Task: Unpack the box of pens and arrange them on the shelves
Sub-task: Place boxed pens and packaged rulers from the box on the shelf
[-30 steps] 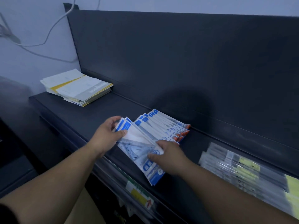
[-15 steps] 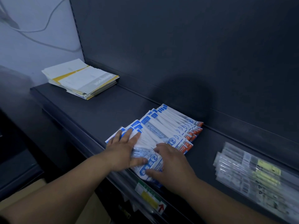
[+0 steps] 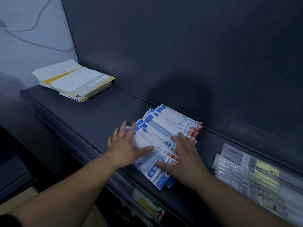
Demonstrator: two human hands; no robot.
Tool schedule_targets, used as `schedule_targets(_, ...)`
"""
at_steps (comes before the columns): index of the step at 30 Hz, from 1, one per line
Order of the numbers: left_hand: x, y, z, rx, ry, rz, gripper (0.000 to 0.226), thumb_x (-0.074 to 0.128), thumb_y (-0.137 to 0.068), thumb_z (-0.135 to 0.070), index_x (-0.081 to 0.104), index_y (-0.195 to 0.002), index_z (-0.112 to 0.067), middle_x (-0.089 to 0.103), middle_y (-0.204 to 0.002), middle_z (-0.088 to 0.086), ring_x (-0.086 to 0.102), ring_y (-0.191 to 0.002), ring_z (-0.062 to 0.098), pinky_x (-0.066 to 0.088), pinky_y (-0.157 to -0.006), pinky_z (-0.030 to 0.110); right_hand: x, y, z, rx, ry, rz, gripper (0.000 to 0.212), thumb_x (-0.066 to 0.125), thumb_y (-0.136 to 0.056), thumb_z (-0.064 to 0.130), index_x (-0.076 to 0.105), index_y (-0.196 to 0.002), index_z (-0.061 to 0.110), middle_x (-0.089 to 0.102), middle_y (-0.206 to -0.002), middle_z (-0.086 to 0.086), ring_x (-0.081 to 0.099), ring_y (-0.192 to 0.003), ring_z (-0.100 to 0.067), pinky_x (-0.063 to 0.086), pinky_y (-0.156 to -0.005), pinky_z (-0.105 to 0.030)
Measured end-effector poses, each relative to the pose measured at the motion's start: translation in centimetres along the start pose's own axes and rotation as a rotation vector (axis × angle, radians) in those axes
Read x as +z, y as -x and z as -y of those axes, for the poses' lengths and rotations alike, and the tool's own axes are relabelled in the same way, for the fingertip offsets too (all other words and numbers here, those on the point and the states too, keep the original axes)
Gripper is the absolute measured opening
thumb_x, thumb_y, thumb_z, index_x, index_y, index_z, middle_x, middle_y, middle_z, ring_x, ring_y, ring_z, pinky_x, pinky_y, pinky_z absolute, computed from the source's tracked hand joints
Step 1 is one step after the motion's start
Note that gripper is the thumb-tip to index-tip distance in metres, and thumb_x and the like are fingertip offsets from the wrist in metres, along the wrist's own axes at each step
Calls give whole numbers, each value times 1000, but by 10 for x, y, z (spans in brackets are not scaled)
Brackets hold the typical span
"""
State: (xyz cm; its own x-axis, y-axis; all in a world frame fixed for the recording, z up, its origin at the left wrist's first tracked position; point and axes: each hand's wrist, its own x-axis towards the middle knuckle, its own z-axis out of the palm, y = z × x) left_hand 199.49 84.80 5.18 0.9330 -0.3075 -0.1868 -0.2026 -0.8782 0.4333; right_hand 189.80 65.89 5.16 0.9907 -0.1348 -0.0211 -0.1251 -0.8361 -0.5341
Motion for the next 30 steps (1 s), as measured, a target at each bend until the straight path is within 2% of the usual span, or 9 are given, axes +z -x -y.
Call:
schedule_targets(3, -1, 3, -1, -15, -124, 168, 122, 56, -60, -84, -14, -149, -39, -26, -156, -2, -18, -145, 28, -4, -118, 47, 3, 0, 1, -48, 2, 110, 95, 67, -72, 68, 25, -149, 32, 7, -161, 11, 0, -147, -8, 8, -120, -28)
schedule_targets(6, -1, 4, -7, 0, -110, 123, 130, 61, -52, -85, -12, -149, -39, -27, -156, -4, -22, -144, 25, -7, -117, 47, -1, -5, 1, -38, 138, -38, 91, 43, -69, 84, 34, -144, 35, 19, -159, 9, 9, -147, -12, 5, -121, -34)
schedule_targets(8, 4, 4, -15, 34, -100, 56, 128, 62, -54, -83, -10, -149, -38, -27, -155, -6, -24, -144, 23, -8, -118, 46, -7, -13, 2, -4, 245, -90, 89, 28, -69, 85, 31, -144, 38, 14, -160, 10, 2, -148, -14, -4, -120, -42)
schedule_targets(12, 22, 1, -22, 64, -100, 52, 119, 53, -60, -85, -9, -149, -37, -26, -156, -7, -27, -143, 20, -8, -118, 47, -15, -39, 3, 30, 389, 23, 68, 28, -92, 67, 16, -152, 36, -1, -162, 11, -9, -149, -15, -14, -116, -48)
schedule_targets(17, 22, -2, -10, 79, -113, 49, 121, 55, -59, -85, -8, -150, -38, -24, -157, -7, -24, -143, 17, -7, -119, 42, -8, -58, 8, -67, 454, 205, 62, 21, -99, 56, 6, -154, 33, -3, -162, 14, -9, -149, -14, -15, -115, -51)
schedule_targets(21, 9, -16, -1, 20, -67, -99, 113, 49, -64, -85, -6, -150, -36, -19, -158, -4, -15, -146, 22, -4, -118, 42, -4, -60, 7, -57, 363, 155, 62, 26, -97, 59, 9, -153, 37, -7, -162, 14, -10, -149, -14, -13, -117, -49)
schedule_targets(23, 3, -23, 3, -24, -60, -60, 112, 46, -66, -85, -10, -149, -36, -18, -159, -2, -13, -146, 24, -3, -118, 44, -2, -61, 3, -28, 356, 153, 67, 25, -95, 64, 6, -153, 37, -12, -161, 13, -14, -148, -17, -11, -118, -50)
schedule_targets(26, 7, -25, 7, 13, -79, -1, 112, 45, -66, -85, -9, -150, -34, -12, -160, 1, -8, -147, 25, 0, -118, 43, 3, -61, -3, -49, 367, 212, 70, 23, -94, 65, -2, -153, 36, -21, -159, 14, -22, -146, -17, -11, -119, -46)
schedule_targets(30, 6, -19, 7, 77, 5, -37, 110, 53, -69, -79, -2, -152, -32, -7, -160, -3, 0, -147, 20, 10, -118, 37, 2, -59, -4, -59, 325, 198, 70, 26, -94, 65, 1, -153, 37, -19, -160, 14, -21, -146, -16, -10, -119, -44)
